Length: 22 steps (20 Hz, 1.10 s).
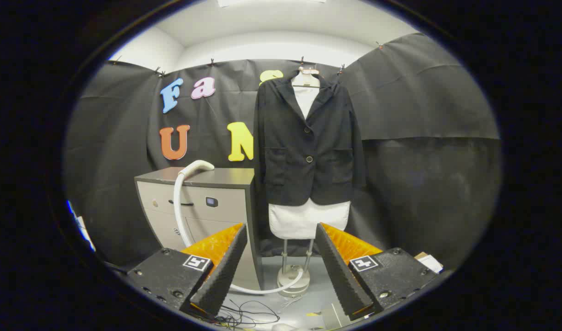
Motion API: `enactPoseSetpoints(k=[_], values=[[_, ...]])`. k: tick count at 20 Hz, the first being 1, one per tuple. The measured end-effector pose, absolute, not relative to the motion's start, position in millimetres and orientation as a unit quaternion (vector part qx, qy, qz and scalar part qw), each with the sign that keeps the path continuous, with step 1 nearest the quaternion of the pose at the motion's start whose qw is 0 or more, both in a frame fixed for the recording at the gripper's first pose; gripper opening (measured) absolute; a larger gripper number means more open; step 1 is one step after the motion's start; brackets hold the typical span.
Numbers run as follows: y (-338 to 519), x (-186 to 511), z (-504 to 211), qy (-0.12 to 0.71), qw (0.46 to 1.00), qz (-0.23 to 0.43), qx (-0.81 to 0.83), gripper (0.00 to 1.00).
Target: Iron the clothes twice with a garment steamer, once on the left side and once on the right side.
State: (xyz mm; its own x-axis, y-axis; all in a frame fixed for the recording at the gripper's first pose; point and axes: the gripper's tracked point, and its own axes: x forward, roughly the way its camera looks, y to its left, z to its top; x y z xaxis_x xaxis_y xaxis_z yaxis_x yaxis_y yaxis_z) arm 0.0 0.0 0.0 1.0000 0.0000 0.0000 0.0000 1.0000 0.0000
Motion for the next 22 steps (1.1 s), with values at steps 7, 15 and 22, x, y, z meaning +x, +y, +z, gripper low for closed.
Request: enactPoseSetpoints(k=[7,15,22], values=[[5,6,-1,0.009,1.0,-0.003,-0.001,0.95],[27,19,8,0.016,1.0,0.004,-0.003,0.95],[73,61,43,0.024,0.999,0.041,0.001,0.95]])
